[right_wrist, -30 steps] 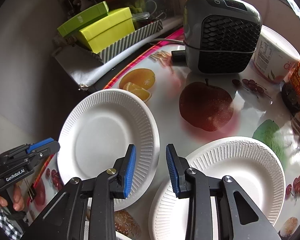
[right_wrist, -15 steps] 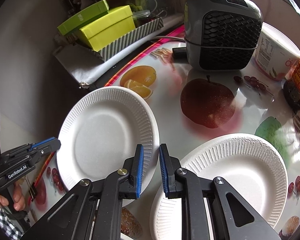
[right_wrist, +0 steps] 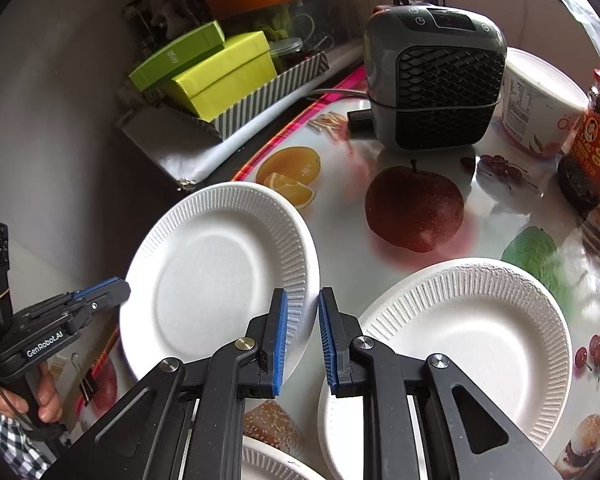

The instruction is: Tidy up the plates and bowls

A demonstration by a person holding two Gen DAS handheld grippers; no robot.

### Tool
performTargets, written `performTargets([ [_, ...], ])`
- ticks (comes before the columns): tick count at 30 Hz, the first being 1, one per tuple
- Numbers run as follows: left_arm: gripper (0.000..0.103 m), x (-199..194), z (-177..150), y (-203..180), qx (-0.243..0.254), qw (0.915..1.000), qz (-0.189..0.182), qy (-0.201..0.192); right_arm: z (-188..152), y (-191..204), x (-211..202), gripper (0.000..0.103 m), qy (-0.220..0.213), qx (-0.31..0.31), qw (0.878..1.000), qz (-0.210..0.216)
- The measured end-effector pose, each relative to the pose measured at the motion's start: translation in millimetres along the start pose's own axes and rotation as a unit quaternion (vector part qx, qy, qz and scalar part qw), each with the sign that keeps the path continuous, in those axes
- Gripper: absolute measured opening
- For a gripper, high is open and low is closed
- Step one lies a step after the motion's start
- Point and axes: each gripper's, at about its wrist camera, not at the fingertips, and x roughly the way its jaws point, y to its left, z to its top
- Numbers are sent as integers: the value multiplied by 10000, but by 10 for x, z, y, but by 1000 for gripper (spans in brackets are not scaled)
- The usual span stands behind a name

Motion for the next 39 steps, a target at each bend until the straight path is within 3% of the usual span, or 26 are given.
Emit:
performTargets([
  [17, 14, -463, -283, -225, 301, 9989, -297, -186, -493, 53, -677, 16, -287, 112, 9995, 19],
  [27, 14, -599, -613, -413, 540, 9973, -489, -93, -968, -10, -979, 16, -307, 293, 9991, -41],
  [39, 14, -493, -1080, -557, 711, 9957, -535, 274, -1526, -113, -1088, 16, -126, 477, 9987, -140],
])
